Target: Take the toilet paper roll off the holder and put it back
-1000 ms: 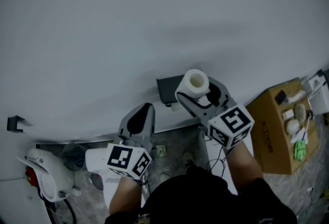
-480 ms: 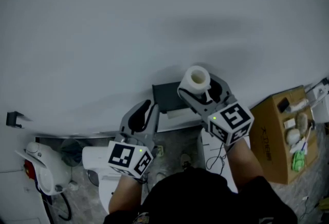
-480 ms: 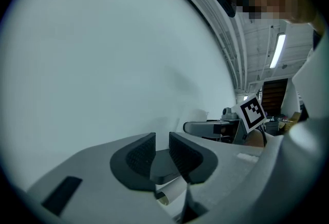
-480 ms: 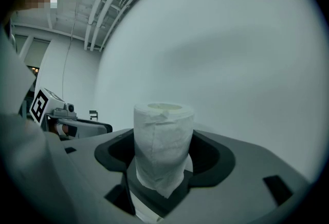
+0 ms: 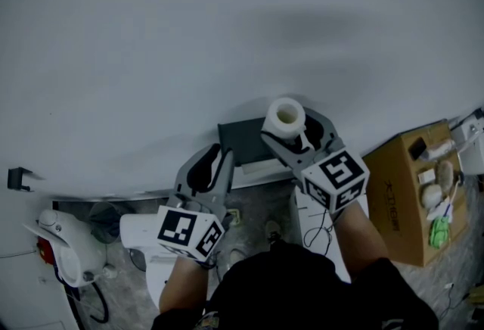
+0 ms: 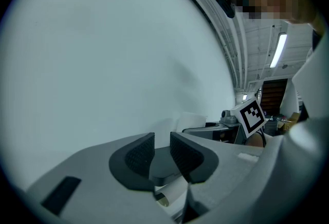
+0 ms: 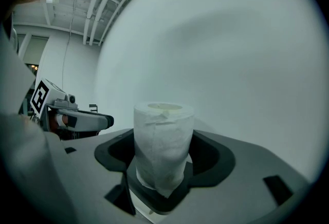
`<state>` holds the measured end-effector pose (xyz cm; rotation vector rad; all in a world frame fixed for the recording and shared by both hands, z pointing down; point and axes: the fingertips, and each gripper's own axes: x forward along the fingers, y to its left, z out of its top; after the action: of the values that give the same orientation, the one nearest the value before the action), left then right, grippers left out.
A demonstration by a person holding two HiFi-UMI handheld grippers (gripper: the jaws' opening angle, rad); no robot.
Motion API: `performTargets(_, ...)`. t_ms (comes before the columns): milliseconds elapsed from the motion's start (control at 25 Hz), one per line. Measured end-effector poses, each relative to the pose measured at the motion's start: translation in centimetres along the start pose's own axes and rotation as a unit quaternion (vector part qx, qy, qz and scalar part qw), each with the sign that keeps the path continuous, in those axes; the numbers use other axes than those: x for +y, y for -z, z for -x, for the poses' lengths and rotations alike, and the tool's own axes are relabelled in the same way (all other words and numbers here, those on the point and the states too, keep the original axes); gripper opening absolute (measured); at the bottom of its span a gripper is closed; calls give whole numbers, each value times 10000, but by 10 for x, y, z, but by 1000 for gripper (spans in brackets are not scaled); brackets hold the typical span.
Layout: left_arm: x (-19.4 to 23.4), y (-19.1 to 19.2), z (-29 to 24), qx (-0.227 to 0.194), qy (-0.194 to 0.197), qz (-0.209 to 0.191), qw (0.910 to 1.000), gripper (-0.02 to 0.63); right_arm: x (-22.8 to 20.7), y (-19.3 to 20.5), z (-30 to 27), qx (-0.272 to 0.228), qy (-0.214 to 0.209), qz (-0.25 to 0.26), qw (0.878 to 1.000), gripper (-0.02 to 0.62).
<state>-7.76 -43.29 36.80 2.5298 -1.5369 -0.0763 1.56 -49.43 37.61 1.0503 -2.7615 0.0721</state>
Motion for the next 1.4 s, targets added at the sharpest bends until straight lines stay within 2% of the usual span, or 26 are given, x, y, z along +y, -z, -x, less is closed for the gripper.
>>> performTargets(640,2,5,9,2,-43,75,10000,82,4,5,-4,19,82,86,9999,324)
performTargets(760,4,3,15,-25,-62,71,10000,83,2,4,-2,-32,190,58,9998,373)
performTargets(880,5,3,22,-38,-58,85,9999,83,2,-1,3,-120,305,49,9995,380)
performTargets(1160,1,1,46,-105,130,143,9998,83,17,-18,32,-373,684,106,9969,380)
performTargets(1400,2,3,79,-120,335,202,9992,83,52,-35,57,-598,989,160,9932,353)
